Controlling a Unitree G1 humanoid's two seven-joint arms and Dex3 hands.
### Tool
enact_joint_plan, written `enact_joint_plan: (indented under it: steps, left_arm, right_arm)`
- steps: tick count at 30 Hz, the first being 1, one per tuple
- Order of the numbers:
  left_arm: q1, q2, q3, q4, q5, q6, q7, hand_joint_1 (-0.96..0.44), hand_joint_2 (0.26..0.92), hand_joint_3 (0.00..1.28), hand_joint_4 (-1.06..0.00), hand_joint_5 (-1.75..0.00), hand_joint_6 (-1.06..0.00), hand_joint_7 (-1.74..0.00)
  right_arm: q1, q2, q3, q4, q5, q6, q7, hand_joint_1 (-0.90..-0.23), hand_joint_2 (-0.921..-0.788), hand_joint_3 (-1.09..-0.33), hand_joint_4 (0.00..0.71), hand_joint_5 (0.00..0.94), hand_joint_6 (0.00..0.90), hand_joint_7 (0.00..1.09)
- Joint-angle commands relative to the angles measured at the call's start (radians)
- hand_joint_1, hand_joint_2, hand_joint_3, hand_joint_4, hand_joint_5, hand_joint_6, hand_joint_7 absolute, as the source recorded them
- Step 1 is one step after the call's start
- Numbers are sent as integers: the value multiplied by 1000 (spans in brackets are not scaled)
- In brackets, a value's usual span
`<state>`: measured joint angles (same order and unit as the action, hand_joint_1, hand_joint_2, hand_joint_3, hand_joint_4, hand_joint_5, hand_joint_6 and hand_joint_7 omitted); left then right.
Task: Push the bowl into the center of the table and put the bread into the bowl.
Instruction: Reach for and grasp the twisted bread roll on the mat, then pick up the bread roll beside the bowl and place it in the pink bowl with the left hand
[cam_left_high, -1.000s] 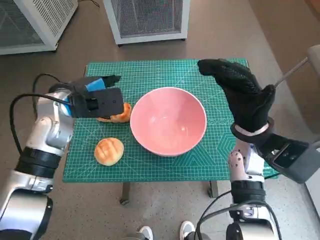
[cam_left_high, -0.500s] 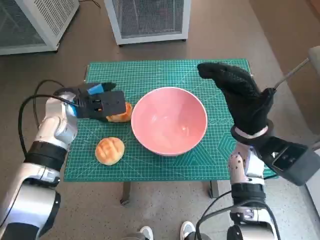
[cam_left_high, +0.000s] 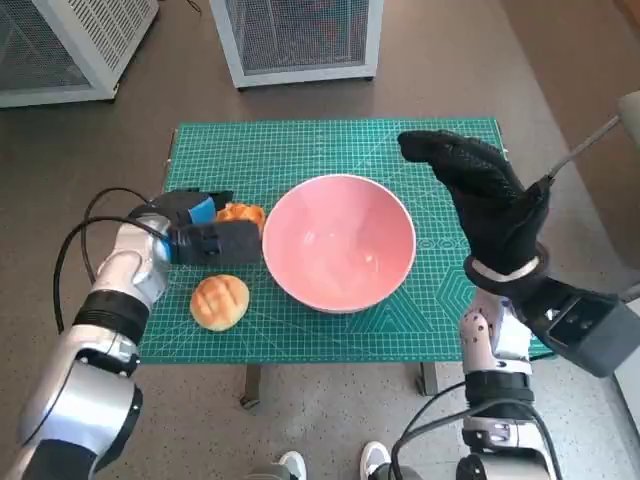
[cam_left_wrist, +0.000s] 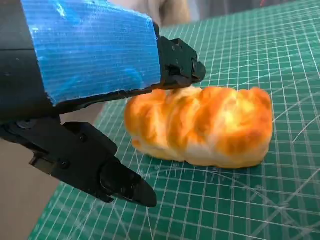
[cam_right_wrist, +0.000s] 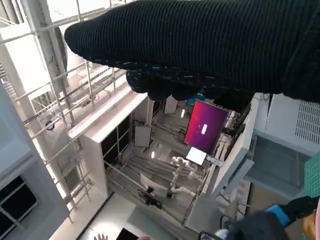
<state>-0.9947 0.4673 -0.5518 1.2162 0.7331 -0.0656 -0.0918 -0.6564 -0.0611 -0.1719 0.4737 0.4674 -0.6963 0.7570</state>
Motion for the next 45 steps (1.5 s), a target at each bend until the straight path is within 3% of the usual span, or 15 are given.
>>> enact_joint_plan:
  steps: [1, 2, 4, 5, 6, 7, 11, 19, 31, 39, 45]
  left_arm:
    - [8, -9, -27, 47, 29, -49, 89, -127, 861, 33, -404, -60, -531, -123]
    - [10, -6, -27, 50, 31, -65, 111, -117, 870, 30, -431, -58, -551, -128]
    - [14, 1, -29, 54, 31, -92, 147, -65, 900, 54, -601, -109, -664, -176]
    - [15, 4, -29, 56, 30, -103, 160, -52, 904, 75, -596, -341, -637, -392]
    - [15, 7, -30, 56, 30, -112, 175, -33, 910, 129, -563, -705, -572, -733]
    - [15, 10, -30, 58, 30, -119, 186, -21, 914, 150, -574, -930, -531, -924]
    - [11, 24, -28, 61, 28, -146, 236, -4, 919, 143, -630, -1210, -522, -1144]
    - [1, 56, 0, 52, 6, -189, 293, 0, 920, 106, -650, -1157, -582, -1254]
    - [-23, 119, 89, -21, -54, -218, 260, 1, 921, 104, -667, -1175, -568, -1235]
    - [-3, 191, 177, -198, -104, -233, 250, 1, 920, 91, -692, -1141, -573, -1237]
    - [59, 232, 272, -443, -147, -192, 237, 1, 920, 86, -705, -1117, -570, -1250]
  right_arm:
    - [35, 5, 7, -19, -1, 23, -14, -529, -921, -575, 322, 1, 0, 732]
    - [38, 5, 8, -24, 0, 25, -15, -528, -921, -575, 322, 1, 0, 732]
    - [43, 6, 10, -31, 1, 30, -17, -528, -921, -576, 322, 0, 0, 732]
    - [45, 6, 10, -34, 2, 32, -18, -528, -921, -576, 322, 0, 0, 731]
    - [48, 5, 10, -36, 4, 34, -17, -529, -921, -576, 322, 0, 0, 731]
    - [49, 5, 11, -37, 5, 36, -17, -530, -921, -575, 322, 0, 0, 731]
    - [55, 7, 12, -44, 9, 44, -17, -531, -921, -573, 322, 1, 1, 730]
    - [64, 13, 16, -56, 16, 61, -16, -526, -921, -568, 322, 1, 3, 726]
    - [65, 27, 22, -56, 16, 64, -12, -530, -921, -569, 321, 0, -1, 719]
    - [63, 31, 23, -50, 14, 58, -7, -531, -921, -571, 320, 0, -1, 704]
    - [62, 30, 25, -52, 16, 63, -3, -527, -921, -575, 318, 0, -1, 691]
